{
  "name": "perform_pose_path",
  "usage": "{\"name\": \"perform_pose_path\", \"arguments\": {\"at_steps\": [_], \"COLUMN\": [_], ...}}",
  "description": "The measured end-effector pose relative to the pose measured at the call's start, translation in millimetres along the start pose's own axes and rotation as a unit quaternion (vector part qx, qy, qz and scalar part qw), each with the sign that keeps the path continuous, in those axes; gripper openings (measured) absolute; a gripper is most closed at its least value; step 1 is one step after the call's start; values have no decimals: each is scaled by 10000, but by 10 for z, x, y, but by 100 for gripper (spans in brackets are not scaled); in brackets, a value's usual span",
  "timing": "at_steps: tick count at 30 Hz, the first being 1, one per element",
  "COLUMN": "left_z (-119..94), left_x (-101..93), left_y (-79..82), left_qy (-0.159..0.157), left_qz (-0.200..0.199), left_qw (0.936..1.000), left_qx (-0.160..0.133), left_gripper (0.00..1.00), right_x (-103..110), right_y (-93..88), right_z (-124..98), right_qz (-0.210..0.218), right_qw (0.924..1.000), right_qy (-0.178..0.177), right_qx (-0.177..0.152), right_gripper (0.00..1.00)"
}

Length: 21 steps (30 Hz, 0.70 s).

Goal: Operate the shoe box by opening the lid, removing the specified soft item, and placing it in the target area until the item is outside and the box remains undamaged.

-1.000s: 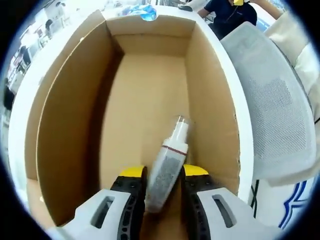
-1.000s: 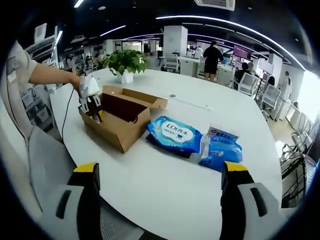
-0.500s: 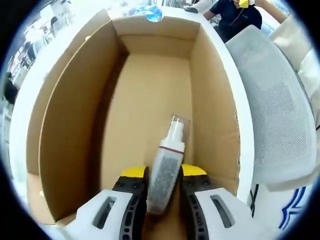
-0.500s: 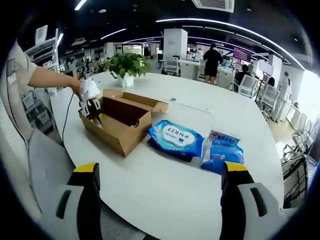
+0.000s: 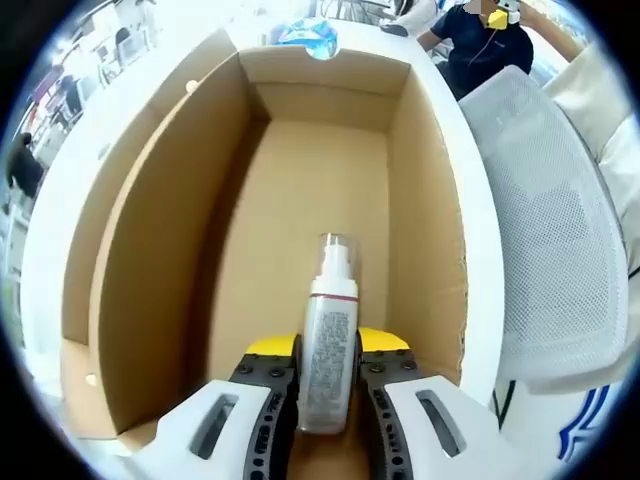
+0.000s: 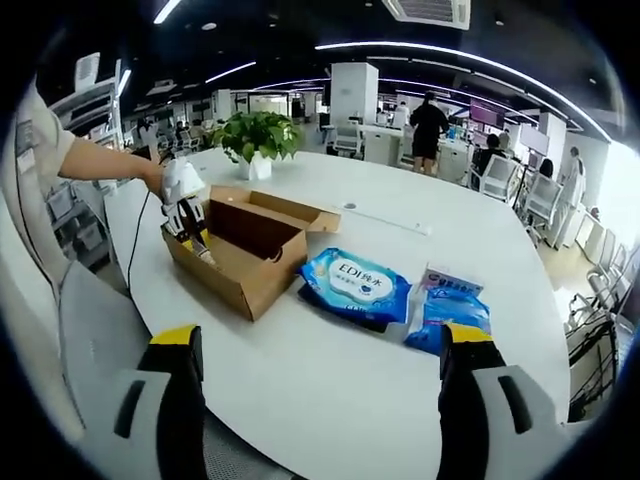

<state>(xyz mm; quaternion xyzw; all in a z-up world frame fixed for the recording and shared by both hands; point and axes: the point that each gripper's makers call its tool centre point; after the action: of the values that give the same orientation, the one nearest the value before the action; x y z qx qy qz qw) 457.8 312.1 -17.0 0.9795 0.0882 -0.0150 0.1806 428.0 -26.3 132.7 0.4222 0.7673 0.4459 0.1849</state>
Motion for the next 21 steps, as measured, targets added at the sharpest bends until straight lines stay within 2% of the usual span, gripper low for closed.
{"name": "perform_pose_path", "arguments": {"at_steps": [5,14,21], "left_z": [-40,-184,-380], "left_x": [42,70,41], "left_y": [-1,63,192], "left_qy": [141,340,511], "left_qz": [-8,-139,-214], "left_qw": [9999,9991,9975], "left_qx": [1,-196,-442], "left_gripper": [18,17,17], "right_x": [46,162,259], "right_y": [78,186,268], "right_z": [22,71,140], "right_qz": [-150,-388,-490], "right_qw": [9996,9982,9968], "right_qy": [117,326,498], "right_qx": [-188,-334,-389], "right_gripper": [90,85,82]}}
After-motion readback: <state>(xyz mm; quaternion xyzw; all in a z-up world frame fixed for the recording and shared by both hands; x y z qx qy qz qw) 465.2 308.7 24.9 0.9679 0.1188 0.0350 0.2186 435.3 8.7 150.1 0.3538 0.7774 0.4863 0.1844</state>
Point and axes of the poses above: the point that each gripper's makers call its tool centre point, and the gripper's own axes: z roughly forward along the fingers, x roughly to its left, y roughly out of its top, and after that the axes turned 7 degrees about z, right-handed
